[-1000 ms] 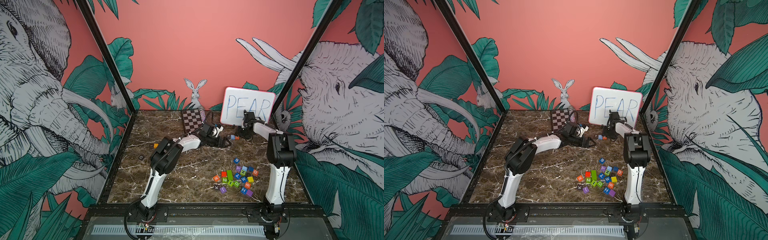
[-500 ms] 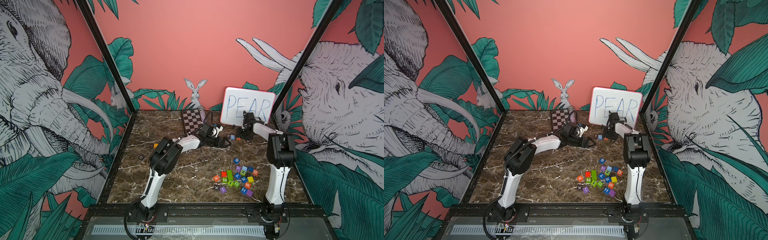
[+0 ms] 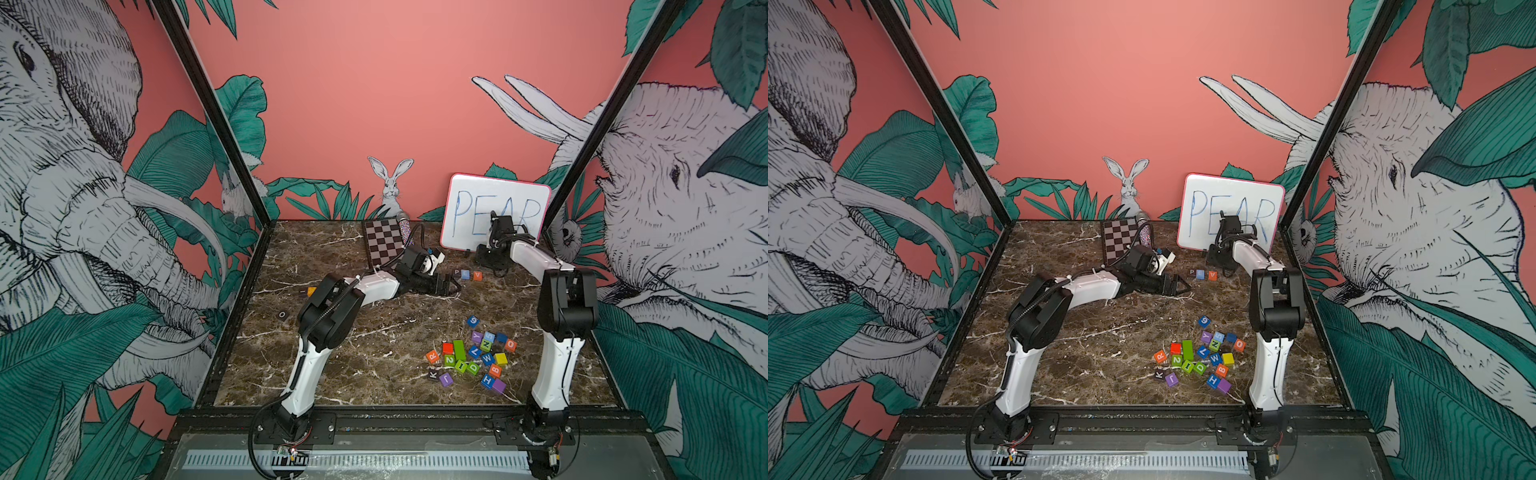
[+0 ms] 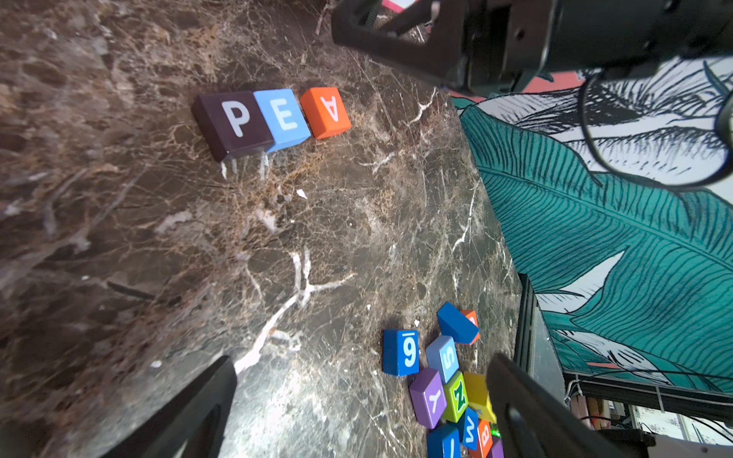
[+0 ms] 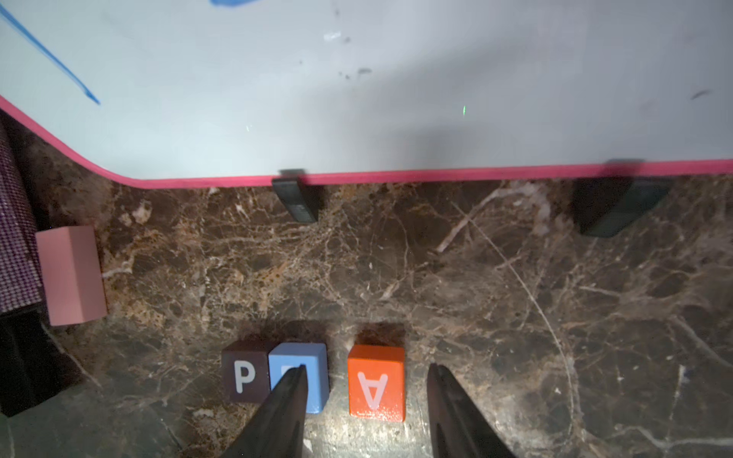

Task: Spell the uppercase word “pear” with letter blocks
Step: Adjust the letter block at the center of the board.

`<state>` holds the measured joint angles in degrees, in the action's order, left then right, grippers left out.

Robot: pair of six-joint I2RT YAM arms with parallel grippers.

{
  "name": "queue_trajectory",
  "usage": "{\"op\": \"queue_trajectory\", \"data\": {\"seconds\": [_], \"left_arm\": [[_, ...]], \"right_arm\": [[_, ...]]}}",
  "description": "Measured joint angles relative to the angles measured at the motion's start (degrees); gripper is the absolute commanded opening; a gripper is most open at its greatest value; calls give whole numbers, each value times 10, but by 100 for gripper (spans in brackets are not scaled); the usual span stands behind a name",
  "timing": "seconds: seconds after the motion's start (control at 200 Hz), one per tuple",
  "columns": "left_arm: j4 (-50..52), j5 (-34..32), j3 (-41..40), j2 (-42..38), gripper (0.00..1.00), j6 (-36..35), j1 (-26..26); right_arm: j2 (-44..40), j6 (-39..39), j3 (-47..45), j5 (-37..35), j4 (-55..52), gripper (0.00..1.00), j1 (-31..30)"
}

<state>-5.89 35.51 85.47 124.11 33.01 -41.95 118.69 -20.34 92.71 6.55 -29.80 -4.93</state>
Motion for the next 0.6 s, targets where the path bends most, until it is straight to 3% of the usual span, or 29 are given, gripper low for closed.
{"op": "queue_trajectory", "data": {"seconds": [0.6], "left_arm": [[-6, 0, -8, -17, 99, 0, 0]], "right_arm": [[54, 7, 10, -31, -9, 50, 21]]}}
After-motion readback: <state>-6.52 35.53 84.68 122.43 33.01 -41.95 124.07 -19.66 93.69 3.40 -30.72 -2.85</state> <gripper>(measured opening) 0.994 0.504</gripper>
